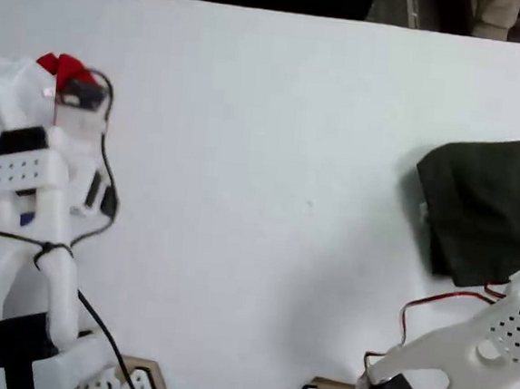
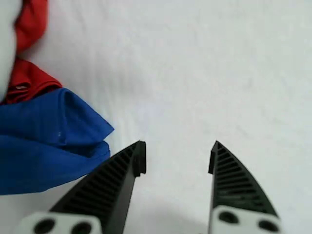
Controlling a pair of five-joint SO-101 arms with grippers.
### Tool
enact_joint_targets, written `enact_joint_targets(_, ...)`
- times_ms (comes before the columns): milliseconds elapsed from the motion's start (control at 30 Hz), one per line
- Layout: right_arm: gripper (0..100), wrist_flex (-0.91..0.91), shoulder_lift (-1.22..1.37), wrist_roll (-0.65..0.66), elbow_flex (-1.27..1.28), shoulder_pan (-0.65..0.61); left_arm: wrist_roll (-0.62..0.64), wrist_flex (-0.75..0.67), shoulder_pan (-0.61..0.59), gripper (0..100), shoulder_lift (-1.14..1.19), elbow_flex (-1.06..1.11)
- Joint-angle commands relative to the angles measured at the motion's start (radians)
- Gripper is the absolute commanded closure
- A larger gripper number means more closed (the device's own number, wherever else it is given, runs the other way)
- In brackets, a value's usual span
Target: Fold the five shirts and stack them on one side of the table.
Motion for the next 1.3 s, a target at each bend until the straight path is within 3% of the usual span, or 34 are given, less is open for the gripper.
enact_joint_targets(0, 82.0, 0.008, -0.217, -0.018, 0.046, -0.09, 0.034, 0.051, -0.044, 77, -0.104, -0.168)
enact_joint_targets(200, 78.3, 0.008, -0.473, -0.02, 0.43, -0.364, 0.028, 0.061, -0.164, 77, -0.193, -0.285)
enact_joint_targets(333, 78.2, 0.002, -0.628, -0.021, 0.723, -0.596, -0.087, 0.054, -0.295, 77, -0.186, -0.274)
enact_joint_targets(500, 78.1, -0.042, -0.846, -0.02, 1.039, -0.872, -0.19, -0.153, -0.543, 77, -0.069, -0.231)
enact_joint_targets(600, 78.1, -0.119, -0.984, -0.02, 1.235, -0.98, -0.252, -0.201, -0.64, 77, 0.052, -0.232)
enact_joint_targets(767, 78.2, -0.268, -1.147, -0.015, 1.562, -1.053, -0.262, -0.198, -0.692, 77, 0.278, -0.303)
enact_joint_targets(900, 78.3, -0.326, -1.227, 0.044, 1.775, -1.05, -0.195, -0.195, -0.686, 77, 0.427, -0.394)
enact_joint_targets(1267, 78.2, -0.338, -1.376, 0.107, 2.015, -1.046, -0.008, -0.037, -0.483, 80, 0.76, -0.553)
